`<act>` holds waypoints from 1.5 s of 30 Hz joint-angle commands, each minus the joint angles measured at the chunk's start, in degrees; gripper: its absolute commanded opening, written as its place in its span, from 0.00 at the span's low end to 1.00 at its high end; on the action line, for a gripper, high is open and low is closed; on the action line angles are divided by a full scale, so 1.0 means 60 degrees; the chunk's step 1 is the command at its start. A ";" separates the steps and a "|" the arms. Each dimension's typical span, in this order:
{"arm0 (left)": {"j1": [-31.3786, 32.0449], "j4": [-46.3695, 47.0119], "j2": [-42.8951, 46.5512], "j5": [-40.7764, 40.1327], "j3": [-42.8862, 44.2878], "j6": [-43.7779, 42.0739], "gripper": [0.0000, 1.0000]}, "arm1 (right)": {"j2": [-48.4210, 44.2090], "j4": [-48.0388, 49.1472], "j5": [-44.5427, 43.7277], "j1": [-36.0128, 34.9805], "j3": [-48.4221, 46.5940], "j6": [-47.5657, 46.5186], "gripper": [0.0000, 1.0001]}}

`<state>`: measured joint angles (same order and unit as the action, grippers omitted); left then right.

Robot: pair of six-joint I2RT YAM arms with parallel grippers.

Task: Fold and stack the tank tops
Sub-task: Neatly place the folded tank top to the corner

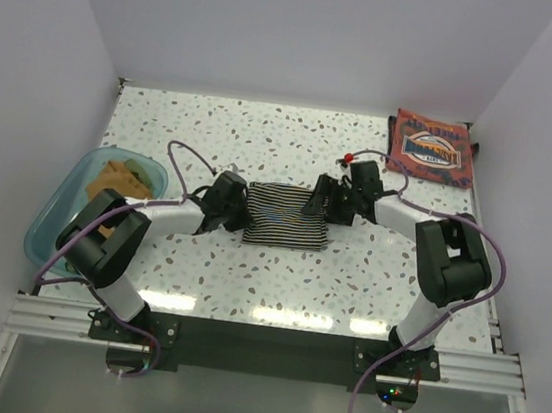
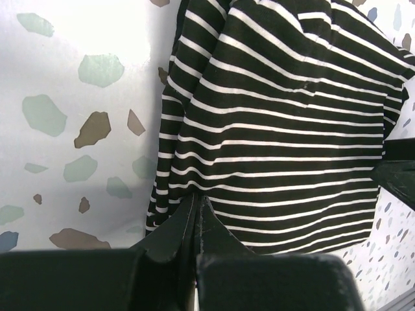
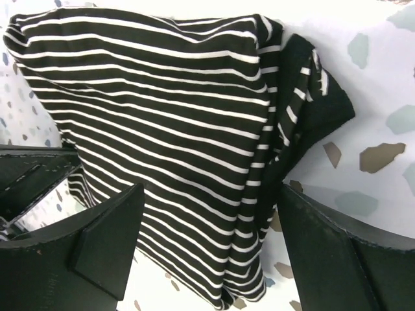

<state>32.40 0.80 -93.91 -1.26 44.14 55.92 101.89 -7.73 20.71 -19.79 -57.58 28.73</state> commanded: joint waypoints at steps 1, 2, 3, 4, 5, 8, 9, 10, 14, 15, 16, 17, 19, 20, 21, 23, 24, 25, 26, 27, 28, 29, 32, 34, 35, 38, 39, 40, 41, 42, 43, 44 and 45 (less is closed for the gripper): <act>0.0049 -0.0279 -0.0359 0.0151 -0.0135 -0.0253 0.00 | 0.0041 0.0584 0.0576 0.0003 0.0674 0.0176 0.85; 0.0049 0.0040 -0.0388 0.0151 -0.0150 -0.0253 0.00 | 0.0026 0.0672 0.0664 0.0003 0.0792 0.0250 0.84; 0.0049 0.0057 -0.0418 0.0151 -0.0135 -0.0253 0.00 | 0.0011 0.0789 0.0766 -0.0012 0.0924 0.0309 0.83; 0.0049 0.0086 -0.0447 0.0165 -0.0150 -0.0253 0.00 | 0.0011 0.1007 0.0854 -0.0041 0.1128 0.0425 0.81; 0.0049 0.0130 -0.0462 0.0151 -0.0164 -0.0253 0.00 | 0.0055 0.1111 0.0957 -0.0085 0.1217 0.0484 0.77; 0.0049 0.0204 -0.0520 0.0414 -0.0164 -0.0209 0.00 | 0.0260 0.1244 0.1162 -0.0100 0.1364 0.0631 0.67; 0.0049 0.0204 -0.0549 0.0429 -0.0150 -0.0209 0.00 | 0.0304 0.1244 0.1177 -0.0114 0.1379 0.0646 0.64; 0.0049 0.0218 -0.0535 0.0444 -0.0179 -0.0194 0.00 | 0.0348 0.1244 0.1163 -0.0100 0.1408 0.0675 0.60; 0.0063 0.0262 -0.0520 0.0546 -0.0208 -0.0209 0.00 | 0.0552 0.0966 0.0841 -0.0100 0.1219 0.0529 0.30; 0.0063 0.0263 -0.0491 0.0590 -0.0208 -0.0223 0.00 | 0.0553 0.0719 0.0579 -0.0100 0.1146 0.0471 0.26; 0.0063 0.0263 -0.0390 0.0735 -0.0150 -0.0310 0.00 | 0.0539 0.0557 0.0388 -0.0100 0.1000 0.0311 0.12; 0.0049 0.0205 -0.0316 0.0780 -0.0077 -0.0384 0.00 | 0.0495 0.0338 0.0154 -0.0100 0.0911 0.0208 0.03; 0.0049 0.0015 -0.0010 0.0999 0.0331 -0.0719 0.09 | 0.0465 -0.0205 -0.0374 -0.0085 0.0576 -0.0084 0.00; 0.0034 -0.0436 0.0108 0.1029 0.0537 -0.0838 0.14 | 0.0451 -0.0322 -0.0520 -0.0100 0.0472 -0.0159 0.00; 0.0020 -0.0644 0.0399 0.1001 0.0959 -0.0940 0.30 | 0.0436 -0.0715 -0.0913 -0.0085 0.0297 -0.0290 0.00; -0.0068 -0.1128 0.0723 0.1059 0.1343 -0.1160 0.38 | 0.0465 -0.1054 -0.1311 -0.0071 -0.0230 -0.0613 0.00; -0.0112 -0.1260 0.0884 0.1074 0.1504 -0.1190 0.41 | 0.0523 -0.1404 -0.1545 -0.0085 -0.0421 -0.0744 0.00; -0.0272 -0.1493 0.1219 0.1146 0.1767 -0.1263 0.45 | 0.0567 -0.1553 -0.1924 -0.0100 -0.0858 -0.1007 0.00; -0.0346 -0.1568 0.1382 0.1190 0.1856 -0.1293 0.45 | 0.0640 -0.1699 -0.2015 -0.0042 -0.1094 -0.1140 0.00; -0.0419 -0.1656 0.1543 0.1249 0.1930 -0.1336 0.45 | 0.0757 -0.2005 -0.2103 -0.0027 -0.1357 -0.1257 0.00; -0.0565 -0.1816 0.1820 0.1351 0.2046 -0.1409 0.45 | 0.0947 -0.2168 -0.2336 0.0031 -0.1940 -0.1505 0.00; -0.0610 -0.1905 0.1954 0.1381 0.2062 -0.1454 0.46 | 0.1065 -0.2300 -0.2454 0.0046 -0.2236 -0.1652 0.00; -0.0830 -0.2183 0.2496 0.1557 0.2063 -0.1644 0.46 | 0.1592 -0.2944 -0.2805 0.0280 -0.3539 -0.2165 0.00; -0.0991 -0.2329 0.2891 0.1644 0.1902 -0.1790 0.46 | 0.2030 -0.3500 -0.3084 0.0499 -0.4594 -0.2603 0.00; -0.1064 -0.2374 0.3023 0.1674 0.1814 -0.1820 0.46 | 0.2163 -0.3691 -0.3303 0.0617 -0.4945 -0.2765 0.00; -0.1269 -0.2389 0.3434 0.1879 0.1506 -0.1952 0.46 | 0.2733 -0.4262 -0.3422 0.1042 -0.6279 -0.3234 0.00; -0.1342 -0.2432 0.3536 0.1937 0.1477 -0.2010 0.46 | 0.2881 -0.4598 -0.3582 0.1144 -0.6992 -0.3468 0.00; -0.1372 -0.2534 0.3581 0.1952 0.1462 -0.2127 0.46 | 0.3013 -0.4775 -0.3641 0.1348 -0.7377 -0.3586 0.00; -0.1430 -0.2550 0.3610 0.1967 0.1447 -0.2200 0.46 | 0.3333 -0.5110 -0.3816 0.1452 -0.7729 -0.3703 0.00; -0.1445 -0.2579 0.3639 0.1996 0.1462 -0.2245 0.45 | 0.3481 -0.5273 -0.3905 0.1540 -0.8486 -0.3937 0.00; -0.1460 -0.2579 0.3640 0.2040 0.1447 -0.2346 0.45 | 0.3657 -0.5463 -0.3949 0.1744 -0.8885 -0.4011 0.00; -0.1475 -0.2565 0.3625 0.2055 0.1447 -0.2362 0.45 | 0.3978 -0.5755 -0.3906 0.1862 -0.9310 -0.4099 0.00; -0.1489 -0.2521 0.3625 0.2171 0.1447 -0.2449 0.45 | 0.4198 -0.5932 -0.3877 0.1950 -1.0170 -0.4274 0.00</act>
<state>24.03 -14.06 -73.58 9.32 53.41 44.23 124.51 -36.86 -0.21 -9.96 -108.97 7.97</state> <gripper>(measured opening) 0.454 0.040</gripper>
